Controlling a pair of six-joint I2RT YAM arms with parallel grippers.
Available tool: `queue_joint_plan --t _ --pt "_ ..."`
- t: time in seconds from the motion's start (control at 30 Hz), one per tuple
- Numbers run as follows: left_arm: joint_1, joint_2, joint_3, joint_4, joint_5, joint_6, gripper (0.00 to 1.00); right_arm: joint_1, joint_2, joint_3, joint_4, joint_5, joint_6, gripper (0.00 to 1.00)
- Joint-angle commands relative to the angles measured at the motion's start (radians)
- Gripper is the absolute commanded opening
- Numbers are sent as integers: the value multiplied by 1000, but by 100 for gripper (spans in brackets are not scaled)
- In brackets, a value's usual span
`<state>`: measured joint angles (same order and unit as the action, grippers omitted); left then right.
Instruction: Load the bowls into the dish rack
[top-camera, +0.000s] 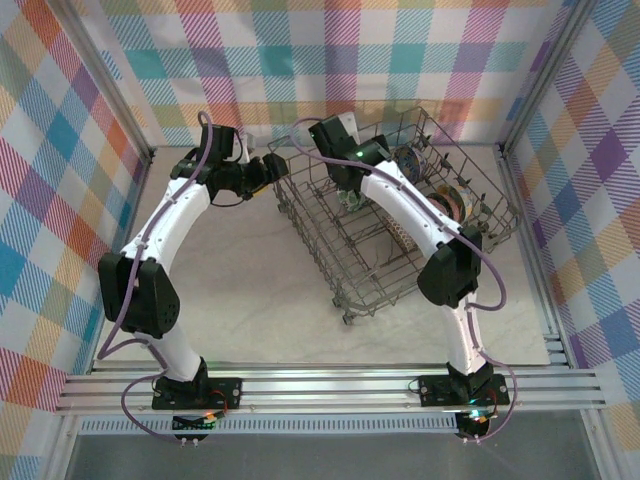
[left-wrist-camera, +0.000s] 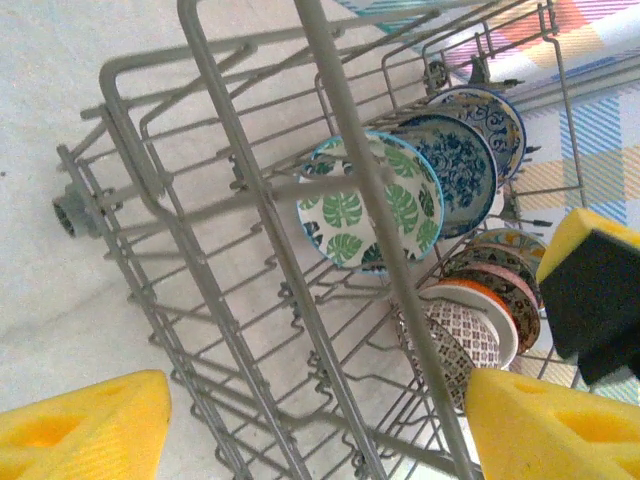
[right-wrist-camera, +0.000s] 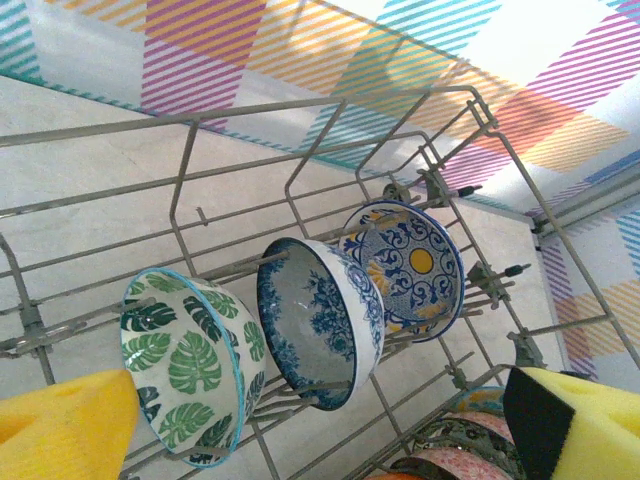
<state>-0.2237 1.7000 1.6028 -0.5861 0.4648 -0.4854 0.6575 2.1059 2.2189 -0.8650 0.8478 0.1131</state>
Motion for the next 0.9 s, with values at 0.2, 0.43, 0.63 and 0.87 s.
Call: queue_joint_plan --t 0.2,0.43,0.63,0.87 --pt "-121 -79 54 -152 -15 -5 81 -84 -100 -83 71 -110 -56 95" --pt "-223 -46 38 -223 -36 -3 79 -158 -198 -207 110 -165 -58 95" --pt "-263 14 98 -288 -120 8 70 -195 -247 -271 121 -187 -62 95" --pt "-265 79 183 -411 -219 46 52 -227 -297 -351 131 -201 -54 95"
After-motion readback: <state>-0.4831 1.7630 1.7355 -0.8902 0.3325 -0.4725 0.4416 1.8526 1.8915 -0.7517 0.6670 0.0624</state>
